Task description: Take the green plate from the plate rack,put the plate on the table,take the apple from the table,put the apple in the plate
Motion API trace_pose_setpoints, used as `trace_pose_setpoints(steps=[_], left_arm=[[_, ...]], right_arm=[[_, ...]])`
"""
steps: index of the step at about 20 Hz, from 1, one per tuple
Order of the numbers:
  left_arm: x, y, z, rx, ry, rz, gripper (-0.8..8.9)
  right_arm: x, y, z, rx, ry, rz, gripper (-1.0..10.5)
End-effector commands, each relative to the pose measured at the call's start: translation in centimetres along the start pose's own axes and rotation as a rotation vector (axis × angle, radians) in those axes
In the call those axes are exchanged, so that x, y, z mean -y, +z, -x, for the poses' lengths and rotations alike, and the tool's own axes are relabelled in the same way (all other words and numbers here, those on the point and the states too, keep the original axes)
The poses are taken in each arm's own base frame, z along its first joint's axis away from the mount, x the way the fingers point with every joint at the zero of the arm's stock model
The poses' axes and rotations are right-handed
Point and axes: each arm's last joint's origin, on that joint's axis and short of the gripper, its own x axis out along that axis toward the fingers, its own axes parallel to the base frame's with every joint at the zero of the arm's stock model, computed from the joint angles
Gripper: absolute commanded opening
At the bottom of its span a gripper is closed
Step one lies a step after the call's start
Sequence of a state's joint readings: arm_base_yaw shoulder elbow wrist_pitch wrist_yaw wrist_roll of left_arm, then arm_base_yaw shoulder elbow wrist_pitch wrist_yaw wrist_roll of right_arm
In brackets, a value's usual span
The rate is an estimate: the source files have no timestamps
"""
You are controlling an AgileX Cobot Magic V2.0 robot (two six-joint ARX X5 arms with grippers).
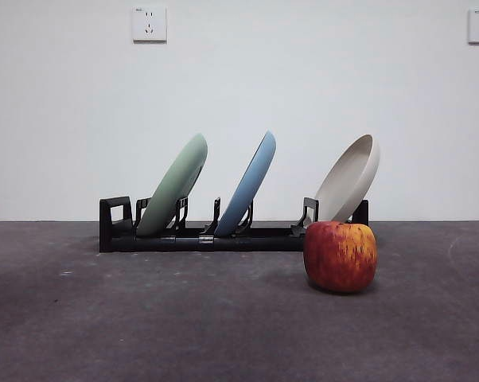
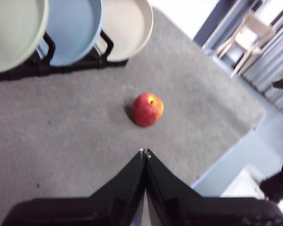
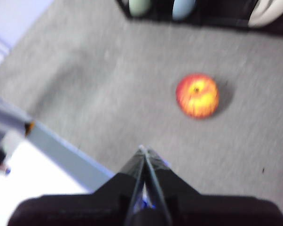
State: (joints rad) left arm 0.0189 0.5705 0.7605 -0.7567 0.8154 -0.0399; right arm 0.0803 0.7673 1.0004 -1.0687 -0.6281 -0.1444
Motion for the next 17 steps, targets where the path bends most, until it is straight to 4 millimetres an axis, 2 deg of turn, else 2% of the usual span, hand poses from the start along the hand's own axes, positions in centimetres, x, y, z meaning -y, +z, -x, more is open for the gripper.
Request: trace_pose_setpoints(steps=[1, 6, 7, 8, 9, 10, 11, 17], left_arm=[[0.3, -0.01, 0.26, -0.047, -0.007, -0.08, -0.08], [0.52, -0.24, 0.49, -0.096, -0.005, -0.074, 0.03], [0.51, -0.22, 0.5, -0.095, -0.002, -0.075, 0.46], [0.51, -0.22, 0.5, -0.095, -0.001, -0.075, 1.91], [0.53, -0.21, 0.51, -0.094, -0.002, -0.072, 4.14], [0.58, -0.15, 0.55, -0.093, -0.003, -0.074, 5.94], [0.67, -0.05, 0.58, -0.089, -0.007, -0.08, 6.36], [0.72, 0.51, 0.35, -0.068, -0.019, -0.117, 6.33]], right_arm=[[-0.09, 0.01, -0.17, -0.075, 0.027, 0.054, -0.1], [-0.16, -0.08, -0.75, -0.132, 0.057, 0.042, 0.1], [-0.16, -0.07, -0.75, -0.131, 0.056, 0.035, 0.6], [-0.15, -0.07, -0.75, -0.131, 0.054, 0.025, 2.1], [-0.15, -0.07, -0.75, -0.131, 0.053, 0.012, 4.1], [-0.15, -0.07, -0.75, -0.132, 0.053, 0.001, 6.0], [-0.15, -0.07, -0.75, -0.132, 0.052, -0.012, 7.0], [-0.16, -0.07, -0.75, -0.132, 0.052, -0.019, 6.9]])
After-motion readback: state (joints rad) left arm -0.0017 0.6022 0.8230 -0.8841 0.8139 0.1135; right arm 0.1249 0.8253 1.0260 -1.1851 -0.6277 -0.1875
